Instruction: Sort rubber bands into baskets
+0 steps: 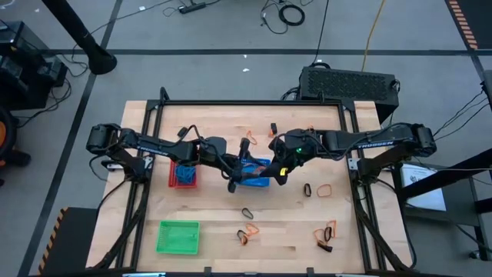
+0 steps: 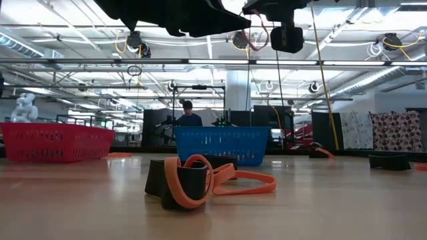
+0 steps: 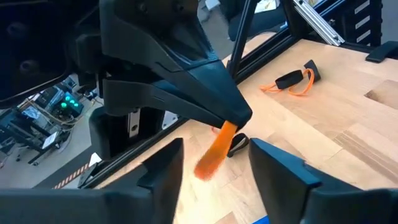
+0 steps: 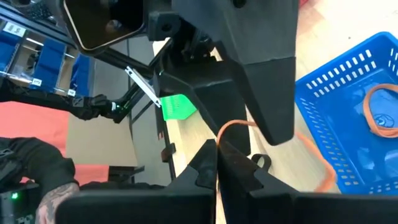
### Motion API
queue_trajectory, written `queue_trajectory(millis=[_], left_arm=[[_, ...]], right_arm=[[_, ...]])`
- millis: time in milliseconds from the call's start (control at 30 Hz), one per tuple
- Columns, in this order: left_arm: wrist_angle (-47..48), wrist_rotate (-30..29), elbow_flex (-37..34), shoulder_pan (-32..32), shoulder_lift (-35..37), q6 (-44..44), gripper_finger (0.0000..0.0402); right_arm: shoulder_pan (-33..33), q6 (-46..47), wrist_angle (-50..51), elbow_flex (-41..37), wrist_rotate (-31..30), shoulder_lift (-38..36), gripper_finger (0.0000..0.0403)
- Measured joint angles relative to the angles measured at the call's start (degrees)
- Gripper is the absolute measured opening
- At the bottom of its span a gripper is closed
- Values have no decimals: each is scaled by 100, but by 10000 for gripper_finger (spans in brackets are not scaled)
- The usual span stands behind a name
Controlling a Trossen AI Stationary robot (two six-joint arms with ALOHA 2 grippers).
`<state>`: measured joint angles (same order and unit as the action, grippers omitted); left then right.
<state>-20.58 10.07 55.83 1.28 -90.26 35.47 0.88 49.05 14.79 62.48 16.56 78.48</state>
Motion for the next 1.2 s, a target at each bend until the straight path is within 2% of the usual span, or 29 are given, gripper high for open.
queue_trajectory(millis=[200, 500, 700, 867, 1100, 1200], left_arm=[[2, 0, 0, 57, 0, -3, 123], [9, -127, 2, 104, 0, -53, 73], [11, -311, 4, 167, 0, -91, 18], [231, -491, 7, 179, 0, -634, 8], [1110, -922, 7, 179, 0, -2323, 7], [1517, -1310, 7, 170, 0, -2956, 7]], right_arm=[[-1, -22, 13, 0, 0, 0, 0], [-1, -217, 11, 0, 2, 0, 0], [-2, -406, 52, 0, 4, 0, 10], [-94, -682, 105, 0, 4, 0, 46], [-423, -1433, 770, 0, 2, -20, 106], [-571, -1783, 1083, 0, -8, -20, 125]])
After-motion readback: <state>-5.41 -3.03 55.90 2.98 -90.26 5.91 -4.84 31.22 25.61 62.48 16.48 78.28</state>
